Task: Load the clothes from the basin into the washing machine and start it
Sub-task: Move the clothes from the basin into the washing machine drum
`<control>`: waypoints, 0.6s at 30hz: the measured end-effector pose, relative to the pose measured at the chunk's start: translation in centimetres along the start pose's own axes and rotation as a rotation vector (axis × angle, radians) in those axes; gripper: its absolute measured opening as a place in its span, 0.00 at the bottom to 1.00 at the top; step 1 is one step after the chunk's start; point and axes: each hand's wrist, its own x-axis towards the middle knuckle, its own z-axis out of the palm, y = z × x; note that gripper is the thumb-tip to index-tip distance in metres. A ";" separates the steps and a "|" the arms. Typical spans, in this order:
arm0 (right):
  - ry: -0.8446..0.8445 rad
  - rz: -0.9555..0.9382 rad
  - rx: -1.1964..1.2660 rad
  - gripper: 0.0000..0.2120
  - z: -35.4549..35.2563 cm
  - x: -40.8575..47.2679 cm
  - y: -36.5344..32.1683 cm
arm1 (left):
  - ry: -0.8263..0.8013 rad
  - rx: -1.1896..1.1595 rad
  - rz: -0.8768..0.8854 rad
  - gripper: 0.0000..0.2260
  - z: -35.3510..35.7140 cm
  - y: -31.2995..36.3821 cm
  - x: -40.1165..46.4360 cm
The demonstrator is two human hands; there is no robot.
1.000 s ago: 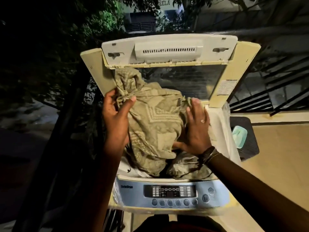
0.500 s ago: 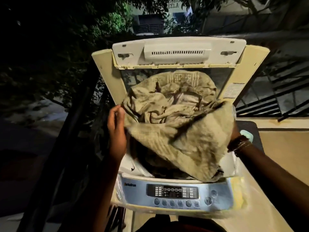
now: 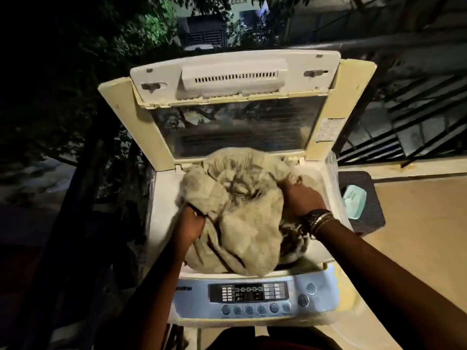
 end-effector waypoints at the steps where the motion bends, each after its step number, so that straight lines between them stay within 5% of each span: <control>1: -0.039 -0.006 0.004 0.24 0.2 -0.1 0.1 | 0.010 0.062 -0.006 0.19 0.0 -0.9 0.0; 5: -0.106 -0.157 0.046 0.35 1.7 -0.8 0.8 | 0.266 0.021 0.232 0.25 0.0 -1.6 -3.2; 8: -0.254 -0.345 0.032 0.59 2.7 -0.2 0.1 | -0.117 0.322 0.529 0.41 0.9 -1.1 -4.0; 11: -0.316 -0.343 -0.149 0.68 5.8 2.0 -1.5 | -0.464 0.773 0.471 0.57 3.2 -2.8 -1.1; 14: -0.331 -0.233 -0.133 0.68 9.9 5.3 -3.8 | -0.576 0.867 0.316 0.65 6.0 -4.0 3.2; 18: -0.352 -0.099 0.001 0.56 14.8 10.2 -4.7 | -0.597 0.942 0.180 0.65 9.5 -5.7 7.7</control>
